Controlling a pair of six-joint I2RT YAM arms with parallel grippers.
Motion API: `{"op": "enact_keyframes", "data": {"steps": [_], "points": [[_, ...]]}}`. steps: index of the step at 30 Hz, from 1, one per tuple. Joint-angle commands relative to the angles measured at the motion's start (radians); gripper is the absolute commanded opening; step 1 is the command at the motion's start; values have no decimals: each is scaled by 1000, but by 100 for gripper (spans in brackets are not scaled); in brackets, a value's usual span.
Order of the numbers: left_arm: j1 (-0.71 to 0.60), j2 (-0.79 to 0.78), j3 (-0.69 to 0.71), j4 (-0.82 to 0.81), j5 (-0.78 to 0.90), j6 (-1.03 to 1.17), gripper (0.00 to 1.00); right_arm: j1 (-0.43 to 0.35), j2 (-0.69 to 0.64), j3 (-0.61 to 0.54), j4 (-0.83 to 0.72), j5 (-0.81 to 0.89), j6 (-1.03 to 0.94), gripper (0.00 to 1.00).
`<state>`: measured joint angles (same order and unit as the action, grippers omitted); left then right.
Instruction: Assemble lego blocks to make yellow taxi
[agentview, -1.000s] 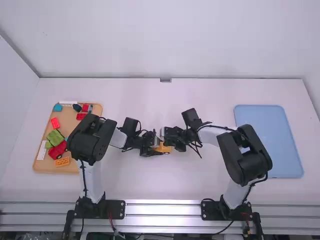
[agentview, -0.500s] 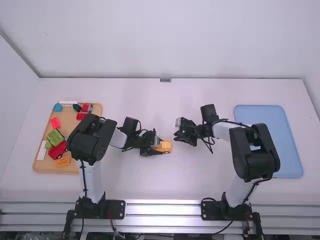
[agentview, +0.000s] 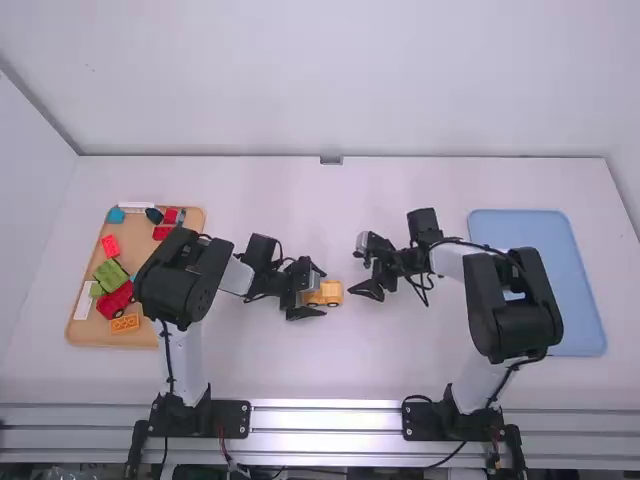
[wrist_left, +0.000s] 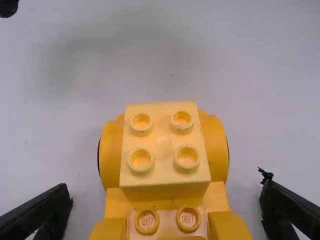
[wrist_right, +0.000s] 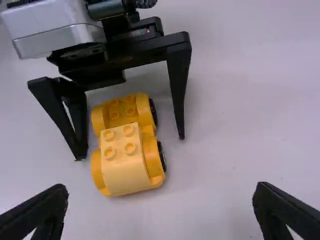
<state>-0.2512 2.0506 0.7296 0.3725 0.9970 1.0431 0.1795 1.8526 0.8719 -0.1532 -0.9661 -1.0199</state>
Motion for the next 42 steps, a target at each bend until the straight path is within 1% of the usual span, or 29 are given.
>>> {"op": "enact_keyframes", "data": {"steps": [1,2,4,9,15,16,18,21,23,24,25,27,28,29,31,32,33,34,35,37,38,39,41,42], "points": [[19,-18,-10,-63,-93,-6,99,4,-40,-3,-2,-27,10,98],[19,-18,-10,-63,-93,-6,99,4,-40,-3,-2,-27,10,98],[29,-66,-1,-140,-148,-6,99,13,-55,-3,-8,-33,11,99],[58,-187,15,-310,-179,-6,99,46,-94,1,-7,-20,36,99],[129,-394,77,-553,-180,30,99,124,-104,40,-4,32,66,98],[157,-447,93,-602,-179,15,99,138,-104,55,-5,30,81,99],[190,-499,108,-644,-180,-21,99,151,-104,72,-5,19,94,99],[259,-587,122,-689,-201,-146,99,174,-104,106,-6,21,101,99],[312,-638,124,-697,-274,-251,99,188,-104,129,-6,24,114,99],[350,-670,124,-693,-337,-349,99,198,-104,150,-2,23,132,99],[359,-677,124,-690,-349,-377,99,201,-104,153,0,24,136,99],[420,-720,124,-678,-443,-597,99,209,-104,181,12,24,162,99],[465,-750,124,-680,-528,-755,99,207,-104,200,30,24,192,99],[470,-753,124,-680,-540,-771,99,206,-104,202,33,25,195,99],[525,-785,121,-698,-677,-934,99,206,-104,222,57,33,238,99],[563,-805,120,-716,-774,-1032,99,206,-104,234,72,54,265,99],[582,-814,120,-728,-822,-1080,99,206,-104,240,75,66,269,99],[614,-830,120,-753,-905,-1161,99,207,-104,249,73,89,269,99],[638,-840,120,-771,-975,-1219,99,207,-104,258,68,109,269,99],[653,-844,120,-782,-1022,-1255,99,206,-104,264,62,120,269,99],[697,-845,120,-799,-1146,-1378,99,207,-104,277,59,130,290,98],[716,-845,120,-806,-1191,-1427,99,207,-104,282,60,128,300,98],[752,-845,122,-821,-1223,-1458,99,207,-104,290,59,125,315,99],[797,-845,130,-849,-1209,-1457,99,207,-104,298,59,126,317,99]]}}
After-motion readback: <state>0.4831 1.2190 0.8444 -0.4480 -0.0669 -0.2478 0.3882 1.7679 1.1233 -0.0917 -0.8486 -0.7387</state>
